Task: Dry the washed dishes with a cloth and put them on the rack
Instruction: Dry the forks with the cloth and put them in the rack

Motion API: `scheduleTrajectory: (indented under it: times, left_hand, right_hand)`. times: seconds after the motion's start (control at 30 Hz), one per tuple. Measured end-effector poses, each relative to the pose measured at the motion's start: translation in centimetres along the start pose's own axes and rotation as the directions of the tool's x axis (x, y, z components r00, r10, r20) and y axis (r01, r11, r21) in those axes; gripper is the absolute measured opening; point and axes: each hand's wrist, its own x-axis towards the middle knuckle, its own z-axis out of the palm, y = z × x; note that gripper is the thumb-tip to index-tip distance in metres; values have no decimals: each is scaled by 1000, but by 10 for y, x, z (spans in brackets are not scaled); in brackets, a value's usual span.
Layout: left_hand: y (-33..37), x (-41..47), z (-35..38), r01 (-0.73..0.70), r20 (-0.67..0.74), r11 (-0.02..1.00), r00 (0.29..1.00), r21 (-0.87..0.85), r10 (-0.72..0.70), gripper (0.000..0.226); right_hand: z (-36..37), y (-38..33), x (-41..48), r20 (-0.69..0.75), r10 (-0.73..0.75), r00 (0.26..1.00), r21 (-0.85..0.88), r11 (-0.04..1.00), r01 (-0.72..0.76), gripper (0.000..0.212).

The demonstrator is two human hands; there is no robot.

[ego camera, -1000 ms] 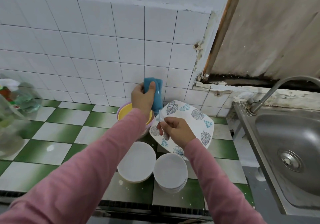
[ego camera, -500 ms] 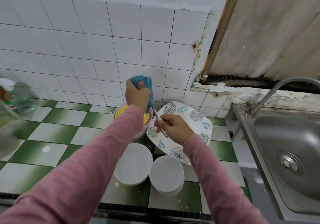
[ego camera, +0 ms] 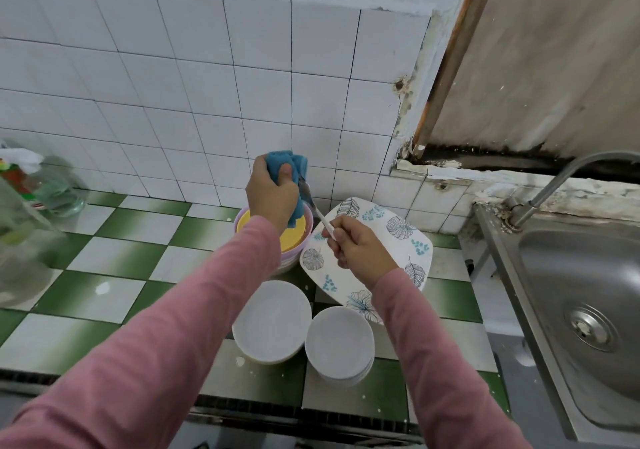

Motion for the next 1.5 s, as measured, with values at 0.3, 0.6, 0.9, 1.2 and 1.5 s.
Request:
scheduleTrajectory:
  times: [0.3,0.6,0.9,1.2,1.5]
  left_hand:
    - [-4,16,-21,244,160,899,967,-365,-198,21]
    - [11,-25,1,595,560,604,781,-531,-277,42]
    - [-3,-35,-1,472,606,771,783,-426,-144,32]
    - [-5,-39,0,229,399,952,907,-205,-133,30]
    - [-13,-37,-9,-37,456,994,890,100,-13,9]
  right_hand:
    - [-12,2,-13,-95,26,995,315,949,5,30]
    - [17,-9,-5,-251,-89,964,250,956,153,21]
    - [17,-7,-4,-335,-124,934,155,971,185,22]
    - [15,-4,-6,-251,-117,961,106,983,148,18]
    - [-19,-23,14,-386,-79,919,81,990,119,18]
